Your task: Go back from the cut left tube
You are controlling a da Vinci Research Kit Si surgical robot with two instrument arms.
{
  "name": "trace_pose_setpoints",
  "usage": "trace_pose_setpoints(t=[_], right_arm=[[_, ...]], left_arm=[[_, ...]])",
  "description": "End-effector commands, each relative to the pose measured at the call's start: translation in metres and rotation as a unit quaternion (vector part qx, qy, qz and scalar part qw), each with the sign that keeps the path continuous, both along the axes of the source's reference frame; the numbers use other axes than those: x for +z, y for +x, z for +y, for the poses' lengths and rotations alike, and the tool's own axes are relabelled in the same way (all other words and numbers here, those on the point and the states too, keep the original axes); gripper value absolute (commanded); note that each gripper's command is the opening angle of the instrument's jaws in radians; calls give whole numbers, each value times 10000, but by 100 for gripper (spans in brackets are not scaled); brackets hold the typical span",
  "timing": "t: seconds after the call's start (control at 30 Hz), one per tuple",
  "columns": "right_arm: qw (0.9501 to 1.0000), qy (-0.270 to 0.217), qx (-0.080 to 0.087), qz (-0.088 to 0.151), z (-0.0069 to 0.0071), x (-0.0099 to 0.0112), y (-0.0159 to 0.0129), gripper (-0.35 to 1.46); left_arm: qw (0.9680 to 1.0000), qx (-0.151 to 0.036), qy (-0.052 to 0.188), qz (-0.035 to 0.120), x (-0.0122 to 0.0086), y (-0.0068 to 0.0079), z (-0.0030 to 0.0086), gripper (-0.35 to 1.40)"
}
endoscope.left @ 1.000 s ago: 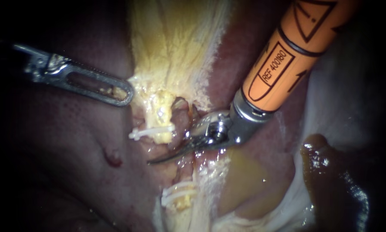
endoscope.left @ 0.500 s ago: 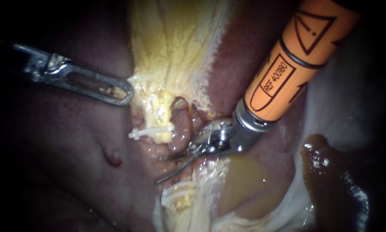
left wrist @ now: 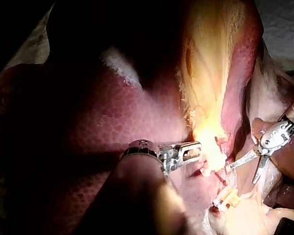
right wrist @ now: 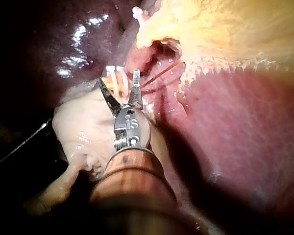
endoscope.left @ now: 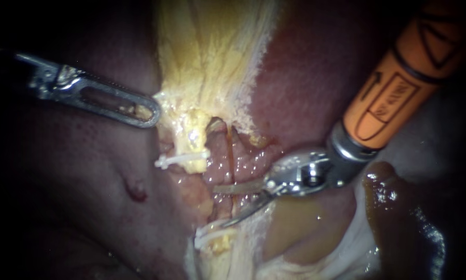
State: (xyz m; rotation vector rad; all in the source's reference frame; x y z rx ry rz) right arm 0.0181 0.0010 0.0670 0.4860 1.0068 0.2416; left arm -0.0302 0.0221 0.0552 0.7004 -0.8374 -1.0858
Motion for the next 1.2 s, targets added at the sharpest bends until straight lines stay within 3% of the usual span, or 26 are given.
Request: trace_pose_setpoints(t=[0.03,0.23,0.43,0.5,0.53,0.73,1.2], right_arm=[[9999,-151,19,-20,4,-4,-8,143],[9956,-753,22,-562,35,-30,-51,143],[9934,-892,74,-724,51,-41,-79,145],[9938,-850,45,-716,53,-41,-81,145],[9948,-788,-46,-641,53,-41,-82,145],[9952,-762,-72,-616,51,-39,-82,145],[9955,-739,-112,-580,49,-37,-82,145]], left_arm=[[10000,3,-1,-2,0,0,0,-35],[10000,4,-2,-2,1,0,0,-35],[10000,5,-3,-2,2,0,0,-35],[10000,5,-5,-1,3,0,0,-35],[10000,1,-10,2,4,-1,-1,-35],[10000,-24,-44,27,16,-12,-5,-35],[10000,63,-31,29,63,-63,-6,-35]])
